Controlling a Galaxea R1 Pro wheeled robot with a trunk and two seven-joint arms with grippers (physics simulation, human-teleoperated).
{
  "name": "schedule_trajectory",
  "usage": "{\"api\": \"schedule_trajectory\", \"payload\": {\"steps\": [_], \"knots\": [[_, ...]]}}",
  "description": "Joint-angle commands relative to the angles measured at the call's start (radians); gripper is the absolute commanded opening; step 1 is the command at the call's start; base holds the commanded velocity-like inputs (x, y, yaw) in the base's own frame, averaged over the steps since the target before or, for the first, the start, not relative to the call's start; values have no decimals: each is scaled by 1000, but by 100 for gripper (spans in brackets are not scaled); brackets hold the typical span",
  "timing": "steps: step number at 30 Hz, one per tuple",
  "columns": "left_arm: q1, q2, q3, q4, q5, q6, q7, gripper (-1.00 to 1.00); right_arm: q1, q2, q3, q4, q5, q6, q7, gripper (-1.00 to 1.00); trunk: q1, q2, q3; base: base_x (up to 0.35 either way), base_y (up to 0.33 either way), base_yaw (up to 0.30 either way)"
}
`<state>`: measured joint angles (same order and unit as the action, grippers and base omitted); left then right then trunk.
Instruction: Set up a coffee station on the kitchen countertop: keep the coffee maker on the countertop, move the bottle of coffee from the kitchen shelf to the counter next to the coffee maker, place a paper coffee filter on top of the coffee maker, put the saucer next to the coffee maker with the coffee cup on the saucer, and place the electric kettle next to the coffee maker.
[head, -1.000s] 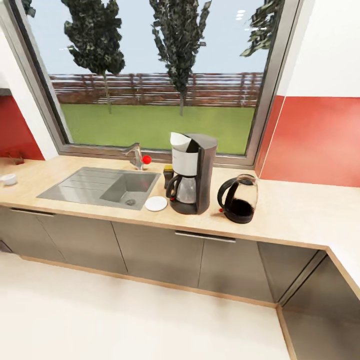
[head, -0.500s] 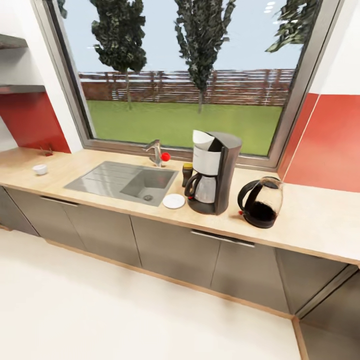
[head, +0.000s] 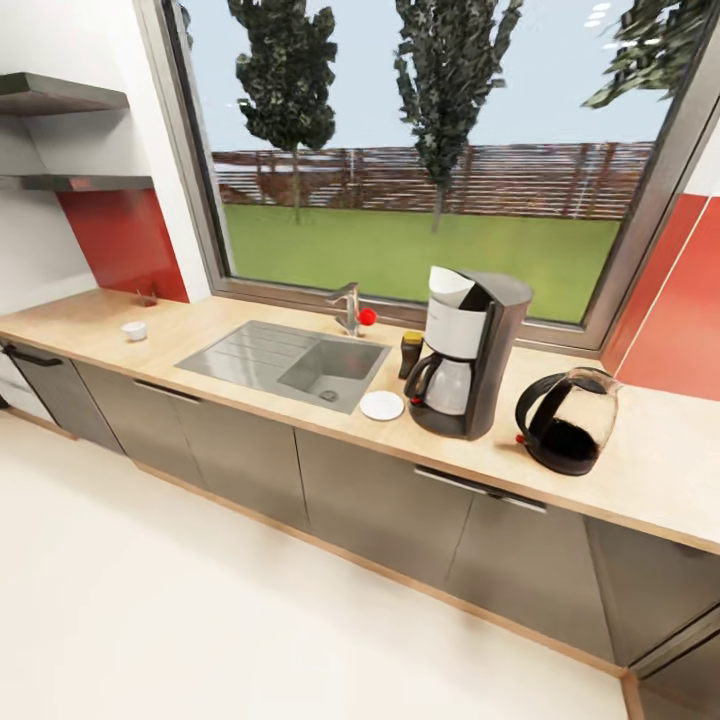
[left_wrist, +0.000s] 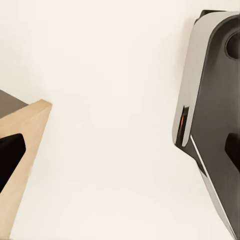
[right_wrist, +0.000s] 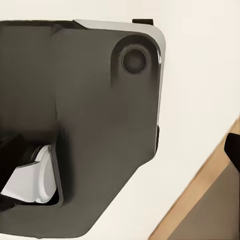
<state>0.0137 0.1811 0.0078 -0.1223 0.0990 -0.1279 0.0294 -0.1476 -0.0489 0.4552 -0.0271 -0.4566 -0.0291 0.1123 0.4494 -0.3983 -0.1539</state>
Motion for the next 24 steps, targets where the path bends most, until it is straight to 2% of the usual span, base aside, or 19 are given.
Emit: {"api": "schedule_trajectory", "payload": {"steps": [1, 4, 9, 24], "knots": [[1, 0, 0, -2, 10, -1, 0, 100, -1, 0, 8, 1, -10, -3, 4, 100, 1, -2, -1, 0, 0, 219], [1, 0, 0, -2, 11, 2, 0, 100, 0, 0, 8, 1, -10, -3, 4, 100, 1, -2, 3, 78, 11, 219], [1, 0, 0, -2, 11, 1, 0, 100, 0, 0, 8, 1, -10, -3, 4, 100, 1, -2, 8, 256, 107, 219], [1, 0, 1, -2, 13, -1, 0, 100, 0, 0, 8, 3, -8, -3, 4, 100, 1, -2, 25, 285, 193, 203]]}}
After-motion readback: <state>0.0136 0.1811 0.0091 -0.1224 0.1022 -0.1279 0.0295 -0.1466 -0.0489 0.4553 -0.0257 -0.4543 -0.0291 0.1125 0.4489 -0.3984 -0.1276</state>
